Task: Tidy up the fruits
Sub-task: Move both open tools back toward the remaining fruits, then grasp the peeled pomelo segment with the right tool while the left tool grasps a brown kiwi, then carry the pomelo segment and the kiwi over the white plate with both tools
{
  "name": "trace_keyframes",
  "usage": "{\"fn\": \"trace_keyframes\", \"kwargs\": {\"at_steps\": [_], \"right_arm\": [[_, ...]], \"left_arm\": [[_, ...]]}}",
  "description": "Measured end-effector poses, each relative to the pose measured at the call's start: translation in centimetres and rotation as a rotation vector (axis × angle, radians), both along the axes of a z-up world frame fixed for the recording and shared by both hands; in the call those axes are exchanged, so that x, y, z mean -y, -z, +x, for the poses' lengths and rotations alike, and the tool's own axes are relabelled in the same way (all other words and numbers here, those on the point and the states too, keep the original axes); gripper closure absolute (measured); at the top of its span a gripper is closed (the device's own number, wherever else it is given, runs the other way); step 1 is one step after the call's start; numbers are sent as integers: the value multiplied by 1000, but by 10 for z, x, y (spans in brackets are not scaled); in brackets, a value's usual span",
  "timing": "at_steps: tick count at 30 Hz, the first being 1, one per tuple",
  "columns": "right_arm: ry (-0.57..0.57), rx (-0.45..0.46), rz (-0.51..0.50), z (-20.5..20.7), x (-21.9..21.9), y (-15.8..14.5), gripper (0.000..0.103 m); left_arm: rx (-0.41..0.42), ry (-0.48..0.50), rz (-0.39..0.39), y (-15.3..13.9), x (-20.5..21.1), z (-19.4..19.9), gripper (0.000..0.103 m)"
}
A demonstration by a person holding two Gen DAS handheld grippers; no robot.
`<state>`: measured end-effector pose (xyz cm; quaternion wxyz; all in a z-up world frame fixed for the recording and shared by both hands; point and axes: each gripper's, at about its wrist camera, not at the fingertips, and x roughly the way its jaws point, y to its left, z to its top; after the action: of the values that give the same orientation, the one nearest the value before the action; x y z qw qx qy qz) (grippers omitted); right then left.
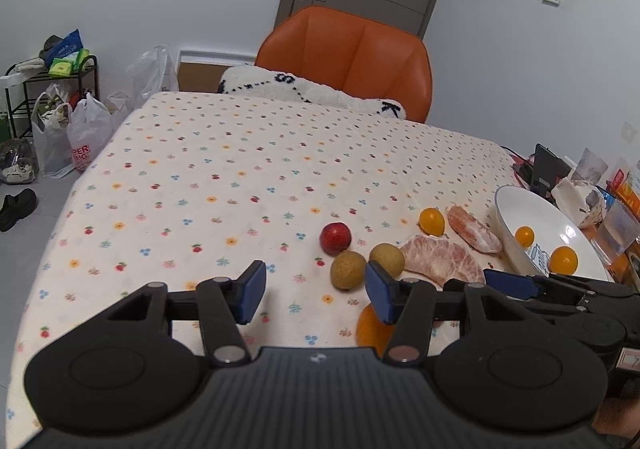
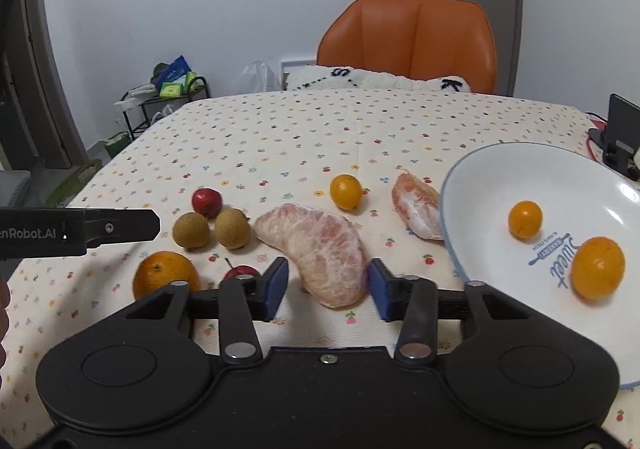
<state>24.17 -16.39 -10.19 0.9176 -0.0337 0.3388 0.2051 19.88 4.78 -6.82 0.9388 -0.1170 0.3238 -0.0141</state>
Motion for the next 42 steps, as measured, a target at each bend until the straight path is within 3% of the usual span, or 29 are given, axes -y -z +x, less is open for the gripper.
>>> {"fn": "trace_keyframes", "kwargs": {"at_steps": [4,8,13,23,27,30,33,35,37,42], "right_arm": [[-16,-34,33,-3,8,-2,76],[-62,-72,62,-11,9,-5,76],[-55,-38,37,-10,11,-10,66],[-80,-24,-5,9,-4,-6,65],[-93,-18,-42,12,-14,-3,59],[-119,-12,-74,13,-22,0,49],[-129,1,-91,13,-27,0,46],[-128,-1,-84,17,-26,0,50],[-112,19,-105,16,-25,0,64],[-97,13,-89,12,-18,-3,66]], "left_arm": [[-5,17,6,3,7,8,52],[-16,24,3,7,11,16,54],[-29,41,3,12,19,26,61],[-36,60,28,19,25,38,79],[-40,62,26,17,21,37,79],[-33,48,22,14,14,34,79],[-25,40,15,11,8,31,79],[-19,33,7,10,4,28,79],[-12,24,-4,9,0,24,79],[-8,19,-16,8,-2,17,79]]}}
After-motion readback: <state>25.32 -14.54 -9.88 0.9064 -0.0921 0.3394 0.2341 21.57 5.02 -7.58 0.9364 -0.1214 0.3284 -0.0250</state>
